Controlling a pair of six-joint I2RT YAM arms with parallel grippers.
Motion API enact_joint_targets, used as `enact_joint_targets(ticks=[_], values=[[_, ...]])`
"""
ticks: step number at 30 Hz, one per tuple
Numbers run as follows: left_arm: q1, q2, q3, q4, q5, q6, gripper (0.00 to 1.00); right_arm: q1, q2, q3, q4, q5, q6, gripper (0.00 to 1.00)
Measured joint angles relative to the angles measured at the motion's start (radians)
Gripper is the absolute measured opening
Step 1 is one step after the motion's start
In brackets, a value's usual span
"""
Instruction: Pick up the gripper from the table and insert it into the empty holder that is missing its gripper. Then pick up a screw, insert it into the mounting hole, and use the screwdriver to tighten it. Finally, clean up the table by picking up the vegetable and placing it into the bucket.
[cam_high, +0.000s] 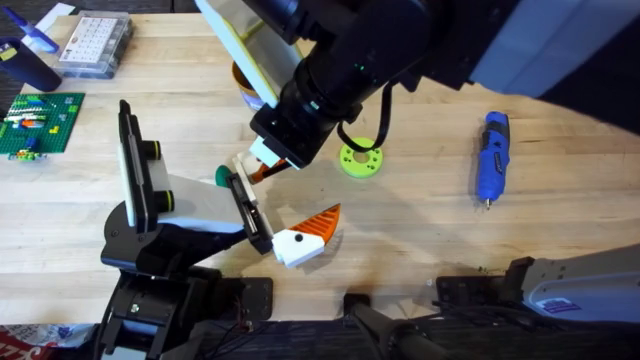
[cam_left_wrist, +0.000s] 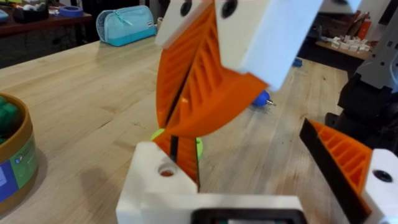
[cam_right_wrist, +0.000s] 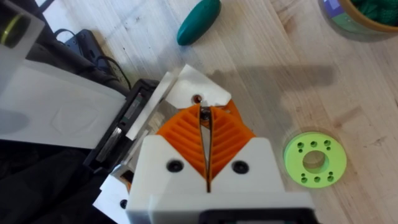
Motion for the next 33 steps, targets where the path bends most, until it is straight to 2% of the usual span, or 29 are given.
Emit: enact_joint_targets(ticks=[10,20,33], values=[[0.000,0.000,0.000,0.000,0.000,-0.008,0.995,-0.014,-0.006,0.000,-0.027,0.000,-0.001,0.005],[0.000,0.000,0.000,0.001,0.000,-0.008,0.995,-0.029,-0.078,0.000,-0.041,0.000,-0.001,0.005],[0.000,0.000,0.000,0.000,0.000,-0.008,0.995,-0.020,-0.063,0.000,0.029,-0.034,-0.036,0.005]])
